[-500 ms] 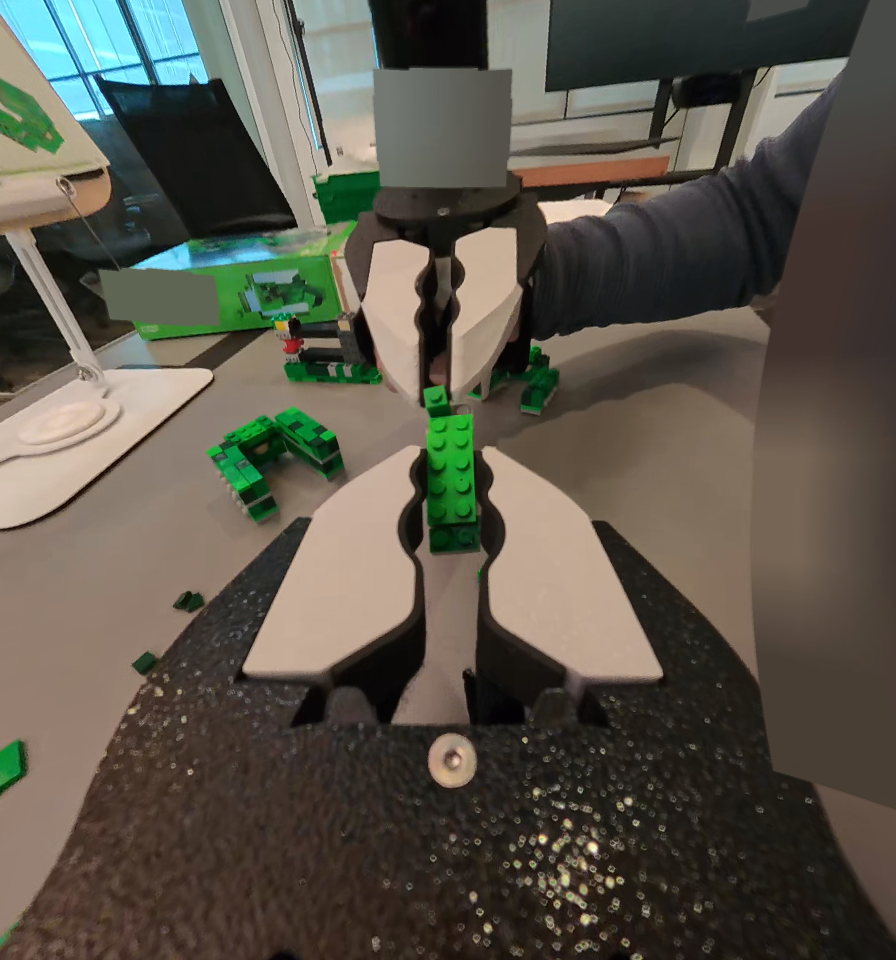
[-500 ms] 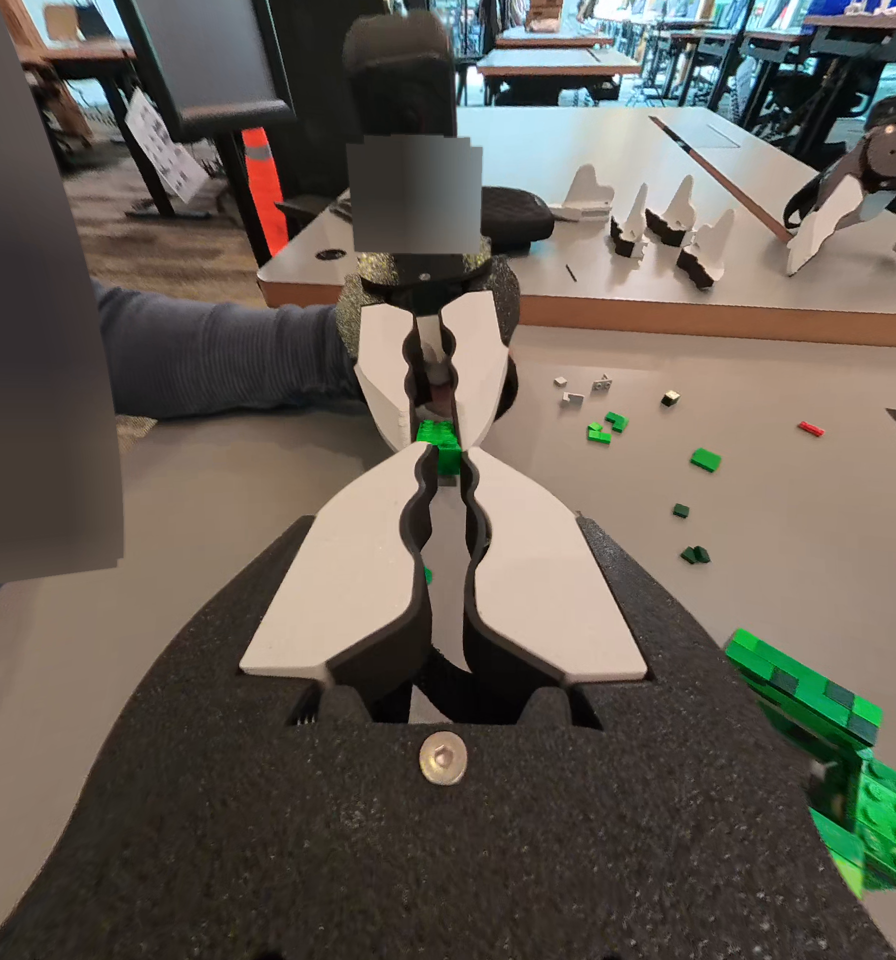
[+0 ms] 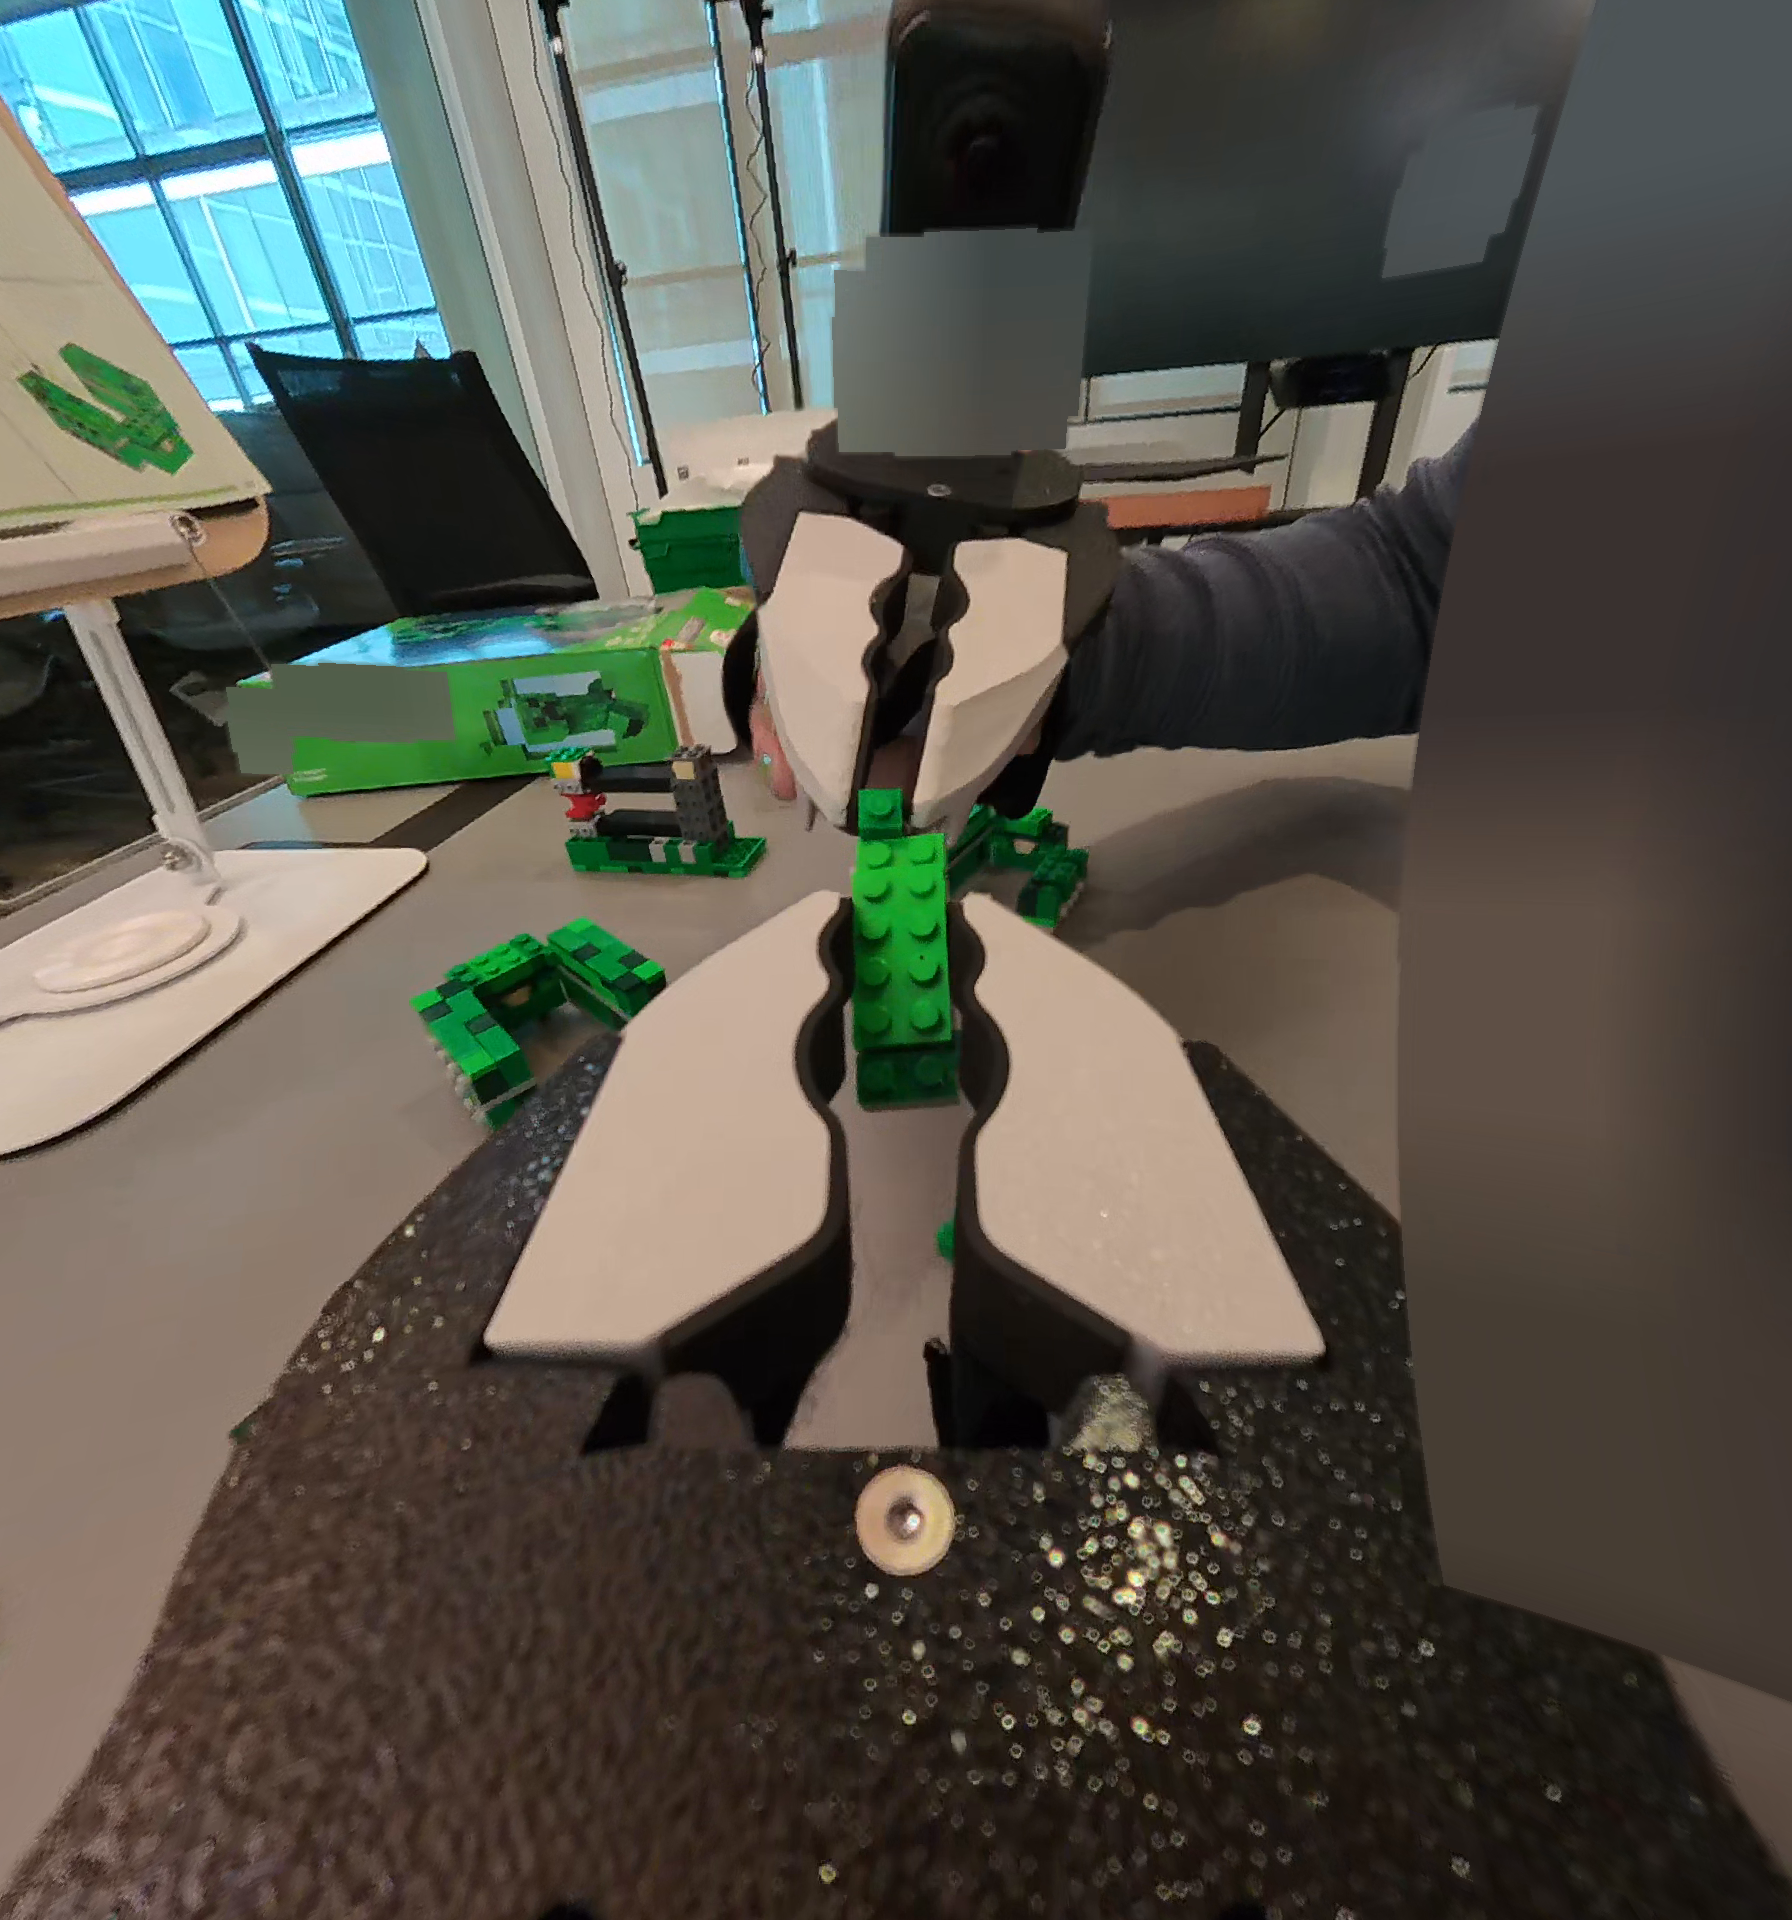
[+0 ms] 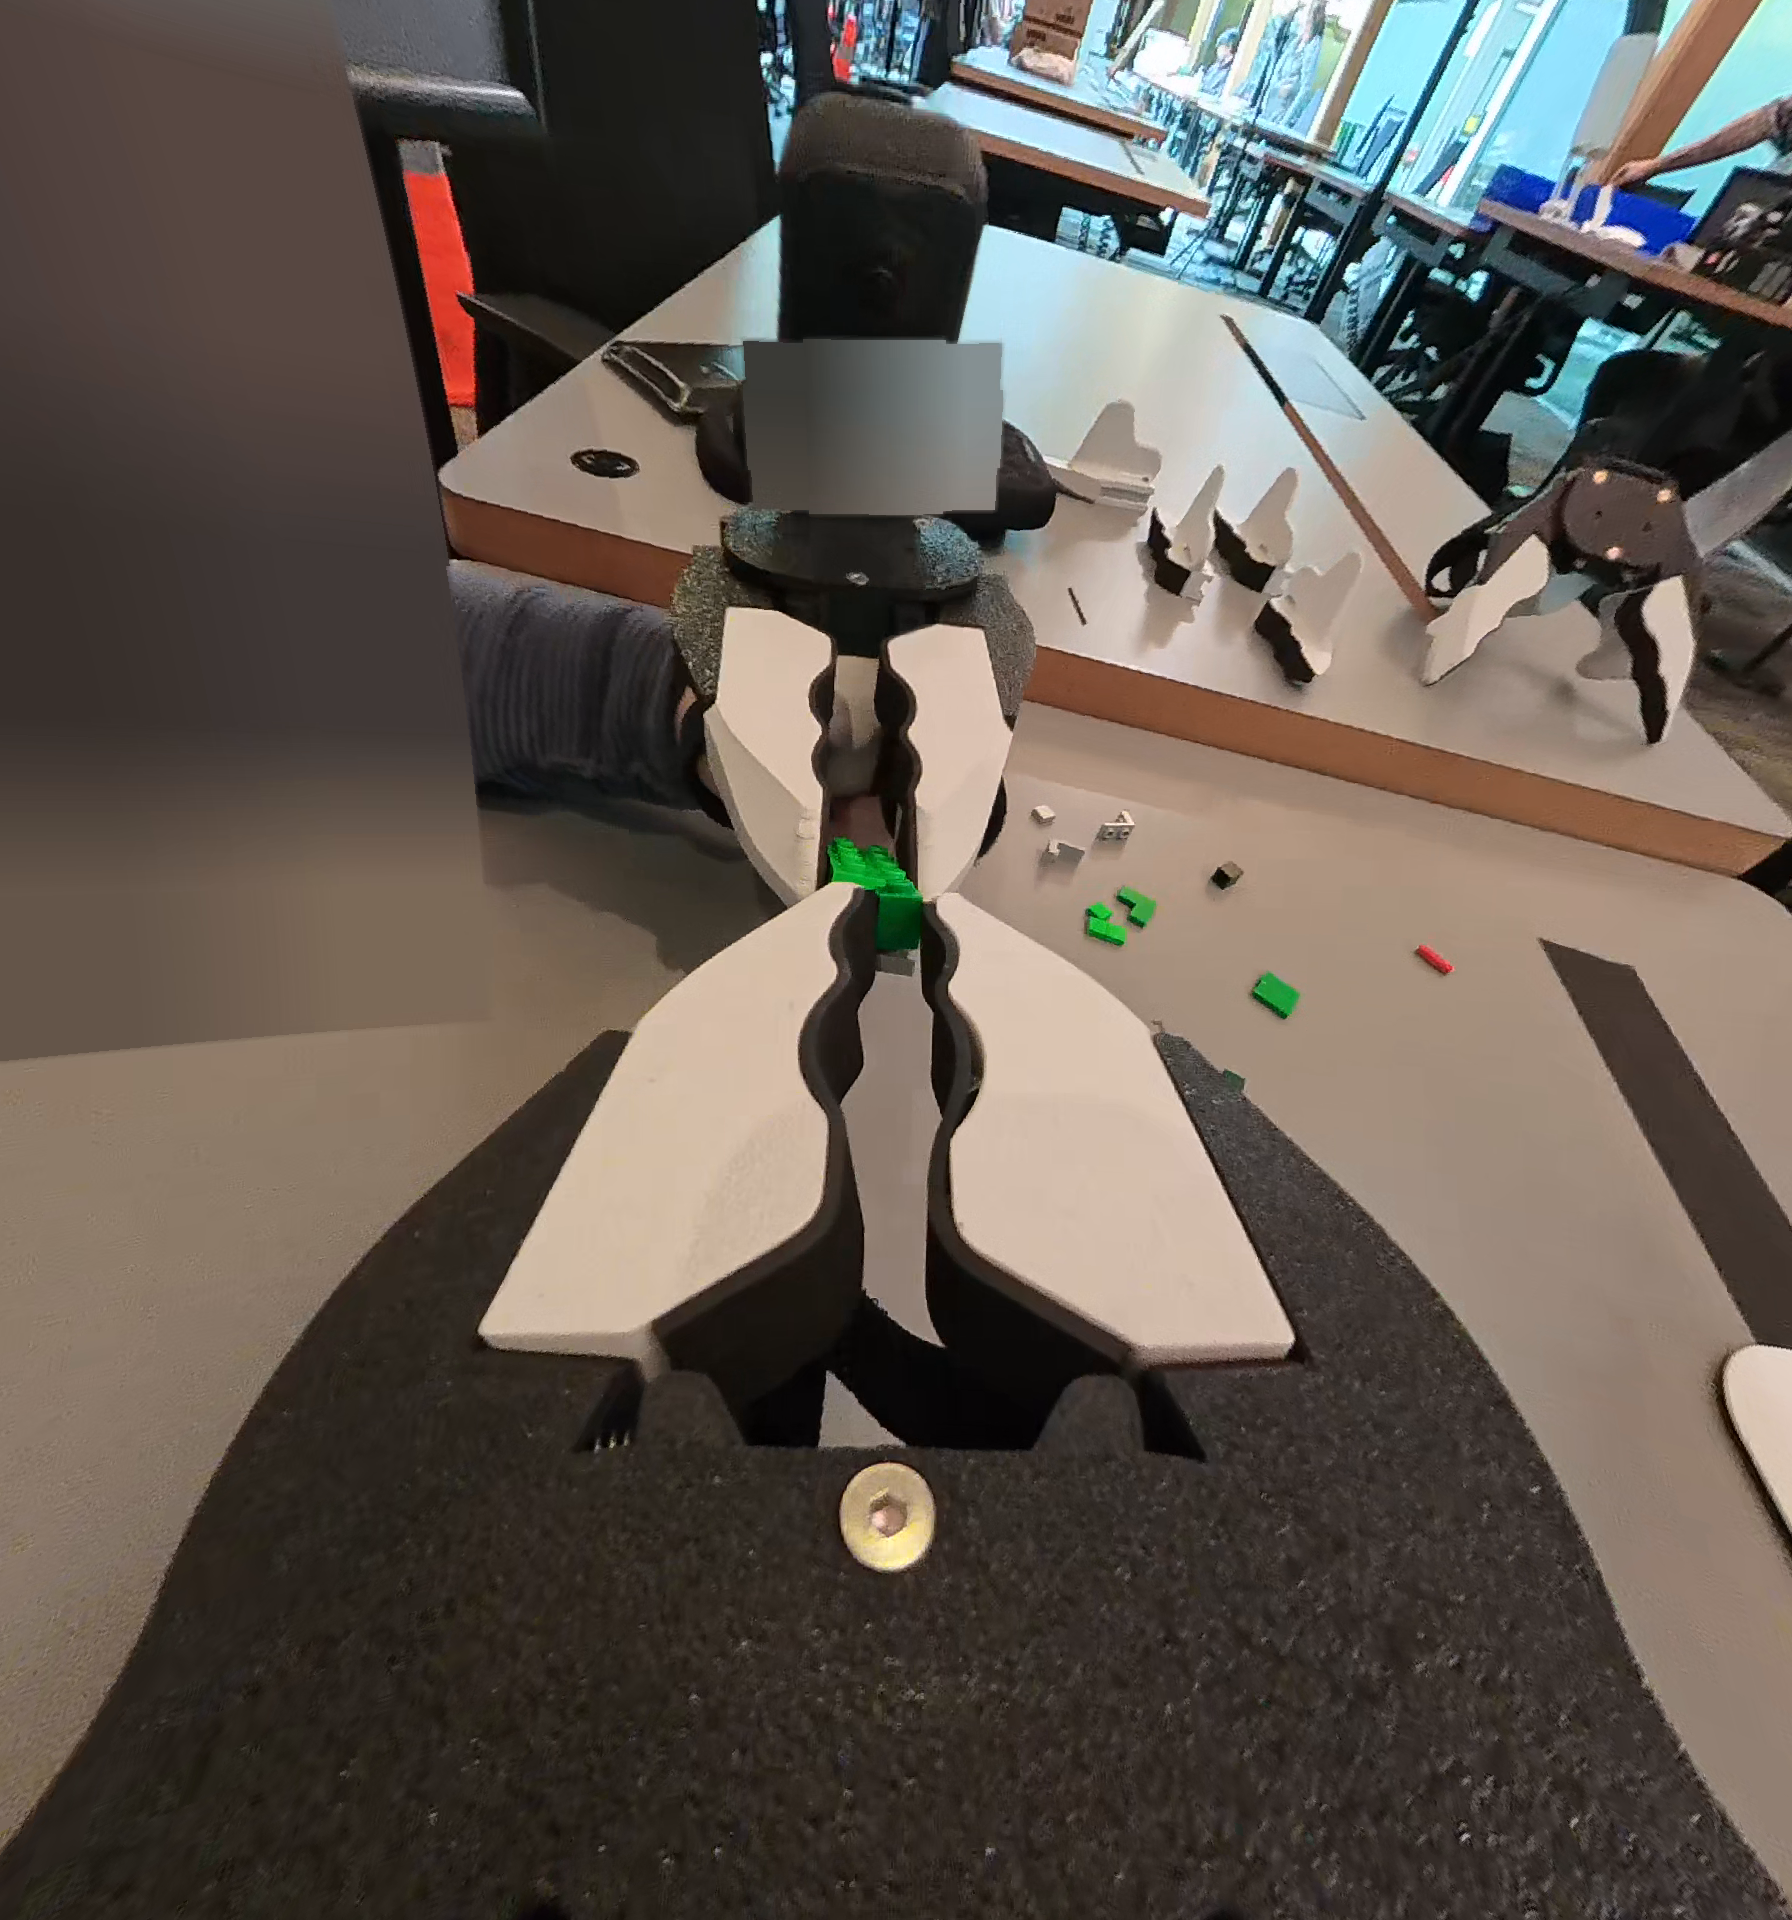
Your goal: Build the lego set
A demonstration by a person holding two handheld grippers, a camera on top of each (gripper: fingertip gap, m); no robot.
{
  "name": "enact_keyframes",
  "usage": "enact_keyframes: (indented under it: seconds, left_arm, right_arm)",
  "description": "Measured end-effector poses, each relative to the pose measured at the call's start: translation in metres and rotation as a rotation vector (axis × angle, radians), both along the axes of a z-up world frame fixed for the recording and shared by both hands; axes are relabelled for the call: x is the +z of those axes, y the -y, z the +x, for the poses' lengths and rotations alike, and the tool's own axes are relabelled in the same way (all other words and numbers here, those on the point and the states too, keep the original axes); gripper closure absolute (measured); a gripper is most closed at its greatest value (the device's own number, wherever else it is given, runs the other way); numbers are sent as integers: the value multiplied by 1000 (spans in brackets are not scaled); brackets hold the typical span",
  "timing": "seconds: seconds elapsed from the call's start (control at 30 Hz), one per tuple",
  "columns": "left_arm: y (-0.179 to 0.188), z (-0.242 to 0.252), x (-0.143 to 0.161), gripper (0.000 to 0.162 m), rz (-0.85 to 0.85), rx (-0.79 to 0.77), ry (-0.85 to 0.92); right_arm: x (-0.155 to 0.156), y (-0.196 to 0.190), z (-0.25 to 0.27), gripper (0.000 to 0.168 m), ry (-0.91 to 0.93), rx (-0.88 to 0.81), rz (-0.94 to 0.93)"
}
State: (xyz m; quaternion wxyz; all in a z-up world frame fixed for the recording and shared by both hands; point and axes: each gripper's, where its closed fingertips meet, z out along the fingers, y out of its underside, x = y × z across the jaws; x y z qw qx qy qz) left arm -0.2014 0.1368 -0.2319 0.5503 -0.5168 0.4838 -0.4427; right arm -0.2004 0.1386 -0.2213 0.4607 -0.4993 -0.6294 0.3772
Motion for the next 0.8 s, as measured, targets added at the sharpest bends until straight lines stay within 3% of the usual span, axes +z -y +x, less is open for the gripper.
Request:
enact_keyframes:
  seconds: [0.33,0.7,0.8]
  left_arm:
    - [4,2,3,145,6,-21,4]
    - [7,4,3,145,-8,-43,1]
    - [9,4,3,146,-21,-59,4]
  right_arm:
    - [0,4,2,160,108,3,-49]
    - [1,8,5,156,105,29,-32]
    - [2,9,8,146,117,37,17]
